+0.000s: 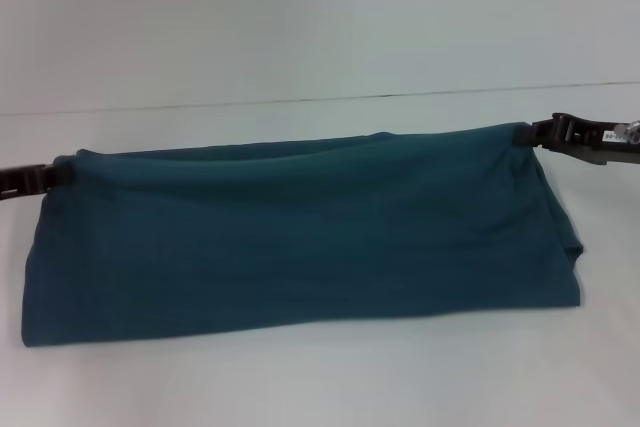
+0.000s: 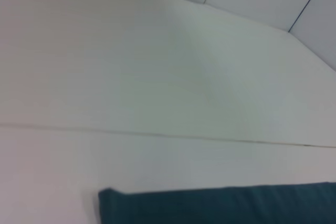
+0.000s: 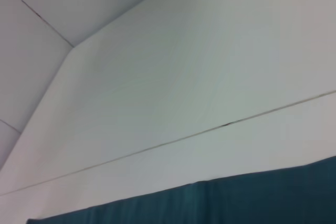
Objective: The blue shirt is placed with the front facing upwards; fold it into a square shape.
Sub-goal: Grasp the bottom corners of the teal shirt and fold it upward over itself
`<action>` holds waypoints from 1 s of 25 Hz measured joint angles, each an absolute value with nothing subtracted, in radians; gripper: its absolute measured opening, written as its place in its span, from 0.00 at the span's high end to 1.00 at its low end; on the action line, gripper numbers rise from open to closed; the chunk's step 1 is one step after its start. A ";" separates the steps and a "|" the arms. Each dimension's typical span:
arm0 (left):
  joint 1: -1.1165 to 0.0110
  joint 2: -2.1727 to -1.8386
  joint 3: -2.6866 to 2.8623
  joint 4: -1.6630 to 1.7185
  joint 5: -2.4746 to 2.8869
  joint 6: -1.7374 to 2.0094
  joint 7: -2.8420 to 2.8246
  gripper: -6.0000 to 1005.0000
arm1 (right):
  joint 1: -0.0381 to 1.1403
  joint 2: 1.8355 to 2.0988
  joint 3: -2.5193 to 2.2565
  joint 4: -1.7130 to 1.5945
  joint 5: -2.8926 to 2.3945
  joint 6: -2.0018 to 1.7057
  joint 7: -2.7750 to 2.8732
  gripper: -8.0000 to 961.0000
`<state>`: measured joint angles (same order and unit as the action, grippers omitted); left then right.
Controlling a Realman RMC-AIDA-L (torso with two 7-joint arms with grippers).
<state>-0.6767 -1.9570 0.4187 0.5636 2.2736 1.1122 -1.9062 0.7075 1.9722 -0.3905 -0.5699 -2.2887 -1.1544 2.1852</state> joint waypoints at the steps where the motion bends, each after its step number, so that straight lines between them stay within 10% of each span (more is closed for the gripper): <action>1: -0.682 -1.959 0.420 0.563 2.275 1.106 -1.904 0.96 | 0.709 1.974 -0.393 -0.570 -2.289 -1.143 2.186 0.95; 25: -0.783 -1.970 0.422 0.489 2.271 0.862 -1.796 0.96 | 0.764 2.006 -0.472 -0.543 -2.235 -0.911 2.180 0.95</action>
<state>-0.7831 -1.9696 0.4219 0.4886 2.2712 0.8616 -1.7963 0.7641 2.0057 -0.4718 -0.5431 -2.2349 -0.9113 2.1799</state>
